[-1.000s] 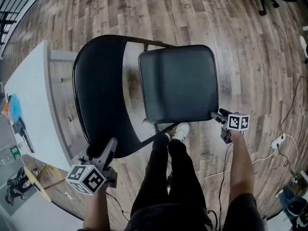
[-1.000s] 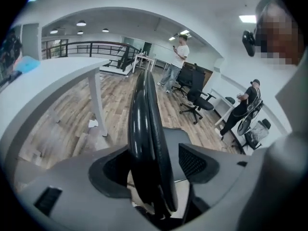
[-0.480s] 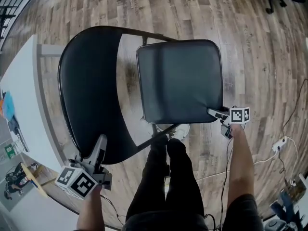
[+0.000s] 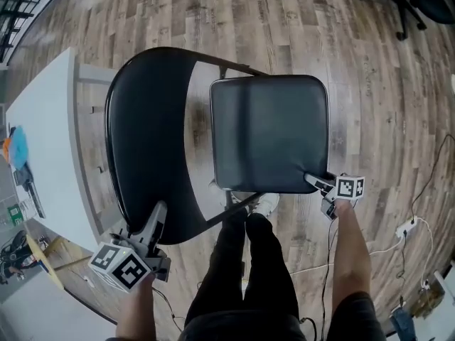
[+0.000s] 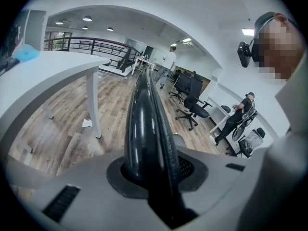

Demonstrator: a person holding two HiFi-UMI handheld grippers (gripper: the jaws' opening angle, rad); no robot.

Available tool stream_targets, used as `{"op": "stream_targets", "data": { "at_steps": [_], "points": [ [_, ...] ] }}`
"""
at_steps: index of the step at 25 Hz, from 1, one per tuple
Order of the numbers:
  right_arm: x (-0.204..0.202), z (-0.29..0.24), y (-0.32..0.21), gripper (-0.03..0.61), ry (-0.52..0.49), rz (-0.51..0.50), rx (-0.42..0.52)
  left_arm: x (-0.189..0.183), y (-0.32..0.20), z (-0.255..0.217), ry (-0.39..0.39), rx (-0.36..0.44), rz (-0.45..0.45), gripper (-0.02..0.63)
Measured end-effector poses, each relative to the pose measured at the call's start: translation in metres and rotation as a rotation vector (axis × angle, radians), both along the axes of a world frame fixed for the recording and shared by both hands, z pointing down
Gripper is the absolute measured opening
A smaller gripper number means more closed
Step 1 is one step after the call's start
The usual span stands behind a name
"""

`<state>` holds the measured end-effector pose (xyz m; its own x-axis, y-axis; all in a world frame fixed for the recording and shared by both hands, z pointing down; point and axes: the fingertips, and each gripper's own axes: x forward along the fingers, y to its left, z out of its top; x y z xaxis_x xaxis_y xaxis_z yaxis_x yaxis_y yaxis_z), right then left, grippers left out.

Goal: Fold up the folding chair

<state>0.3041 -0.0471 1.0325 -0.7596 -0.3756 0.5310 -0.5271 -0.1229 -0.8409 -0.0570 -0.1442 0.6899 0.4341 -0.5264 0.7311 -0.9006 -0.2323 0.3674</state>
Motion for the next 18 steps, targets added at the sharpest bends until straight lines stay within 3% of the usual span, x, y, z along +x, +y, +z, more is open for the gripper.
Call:
{"op": "stream_targets", "data": {
  "at_steps": [9, 18],
  "points": [
    [-0.046, -0.085, -0.011, 0.335, 0.012, 0.008, 0.053, -0.039, 0.0, -0.041, 0.026, 0.033, -0.03, 0.094],
    [-0.122, -0.182, -0.011, 0.308, 0.048, -0.095, 0.096, -0.061, 0.003, -0.1, -0.022, 0.068, -0.036, 0.083]
  ]
}}
